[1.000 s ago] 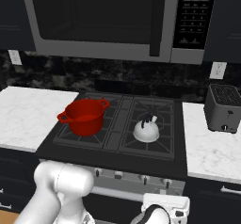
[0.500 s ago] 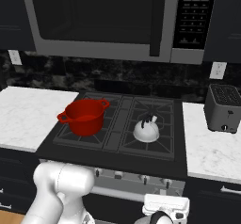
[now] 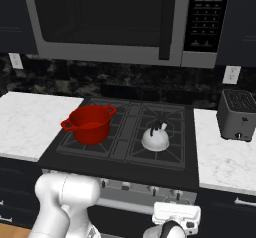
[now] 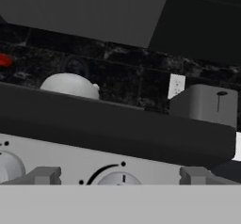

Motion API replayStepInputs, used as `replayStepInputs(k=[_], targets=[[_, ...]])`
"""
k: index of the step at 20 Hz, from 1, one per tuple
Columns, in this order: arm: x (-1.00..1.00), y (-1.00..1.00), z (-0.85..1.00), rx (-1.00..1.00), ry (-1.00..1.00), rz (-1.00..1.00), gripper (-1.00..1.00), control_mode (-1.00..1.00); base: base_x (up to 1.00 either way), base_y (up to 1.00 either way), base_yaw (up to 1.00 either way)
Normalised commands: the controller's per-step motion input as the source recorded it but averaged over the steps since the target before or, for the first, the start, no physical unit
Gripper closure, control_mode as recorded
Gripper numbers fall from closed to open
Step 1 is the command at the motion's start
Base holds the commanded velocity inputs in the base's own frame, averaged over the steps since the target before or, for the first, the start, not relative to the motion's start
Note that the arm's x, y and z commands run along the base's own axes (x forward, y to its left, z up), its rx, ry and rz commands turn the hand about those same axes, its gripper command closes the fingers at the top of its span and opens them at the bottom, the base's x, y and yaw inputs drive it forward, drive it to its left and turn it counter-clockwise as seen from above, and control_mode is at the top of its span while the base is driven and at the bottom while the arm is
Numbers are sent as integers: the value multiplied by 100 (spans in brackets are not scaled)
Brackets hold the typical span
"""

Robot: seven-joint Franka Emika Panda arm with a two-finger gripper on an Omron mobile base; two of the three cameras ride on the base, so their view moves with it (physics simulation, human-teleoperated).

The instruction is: Pick the kettle from the counter and place it on a stove burner. Then turn the burner on.

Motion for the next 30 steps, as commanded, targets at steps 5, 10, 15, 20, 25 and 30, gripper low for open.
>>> replayStepInputs(k=[5,10,15,20,25,30], targets=[[1,0,-3,0,0,0,-100,-100,0,0,0],[8,-1,-7,0,0,0,-100,-100,0,0,0],[20,0,-4,0,0,0,-100,-100,0,0,0],[25,-2,-12,0,0,0,-100,-100,0,0,0],[2,-19,-27,0,0,0,-100,-100,0,0,0],[1,-24,-17,0,0,0,-100,-100,0,0,0]])
